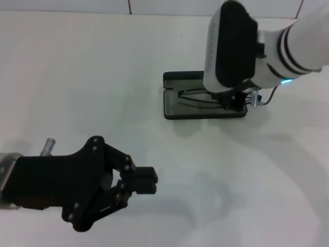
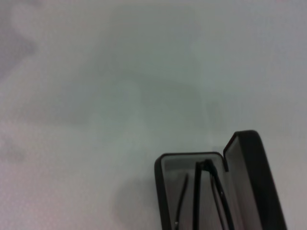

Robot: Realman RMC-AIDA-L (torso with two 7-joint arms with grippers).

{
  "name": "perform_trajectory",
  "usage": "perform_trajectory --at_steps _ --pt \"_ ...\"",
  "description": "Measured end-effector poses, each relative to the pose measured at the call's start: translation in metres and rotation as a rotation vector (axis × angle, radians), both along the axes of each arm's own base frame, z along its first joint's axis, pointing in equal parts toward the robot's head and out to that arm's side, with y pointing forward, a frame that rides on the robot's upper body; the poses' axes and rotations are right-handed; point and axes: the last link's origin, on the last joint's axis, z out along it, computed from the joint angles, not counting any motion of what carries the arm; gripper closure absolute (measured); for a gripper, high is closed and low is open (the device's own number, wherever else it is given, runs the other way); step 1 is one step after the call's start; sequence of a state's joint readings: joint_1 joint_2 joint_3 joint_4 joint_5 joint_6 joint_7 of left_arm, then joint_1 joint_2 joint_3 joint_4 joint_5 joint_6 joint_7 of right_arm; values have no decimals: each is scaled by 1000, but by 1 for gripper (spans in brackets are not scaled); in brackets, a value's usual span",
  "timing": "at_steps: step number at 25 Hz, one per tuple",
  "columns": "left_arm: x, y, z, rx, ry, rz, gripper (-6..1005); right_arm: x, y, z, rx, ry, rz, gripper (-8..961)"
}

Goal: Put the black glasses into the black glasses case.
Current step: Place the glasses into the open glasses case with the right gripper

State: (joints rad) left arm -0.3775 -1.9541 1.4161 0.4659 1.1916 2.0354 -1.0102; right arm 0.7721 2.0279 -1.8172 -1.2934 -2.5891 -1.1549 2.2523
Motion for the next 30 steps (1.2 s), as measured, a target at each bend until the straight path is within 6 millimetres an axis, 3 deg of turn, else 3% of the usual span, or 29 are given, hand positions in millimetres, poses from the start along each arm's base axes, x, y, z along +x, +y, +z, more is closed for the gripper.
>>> perform_trajectory --at_steps 13,30 --pt "0 7 6 52 -34 43 922 9 3 -26 33 -42 138 790" --pt "-1 8 8 79 -52 69 921 13 4 -31 39 -43 146 787"
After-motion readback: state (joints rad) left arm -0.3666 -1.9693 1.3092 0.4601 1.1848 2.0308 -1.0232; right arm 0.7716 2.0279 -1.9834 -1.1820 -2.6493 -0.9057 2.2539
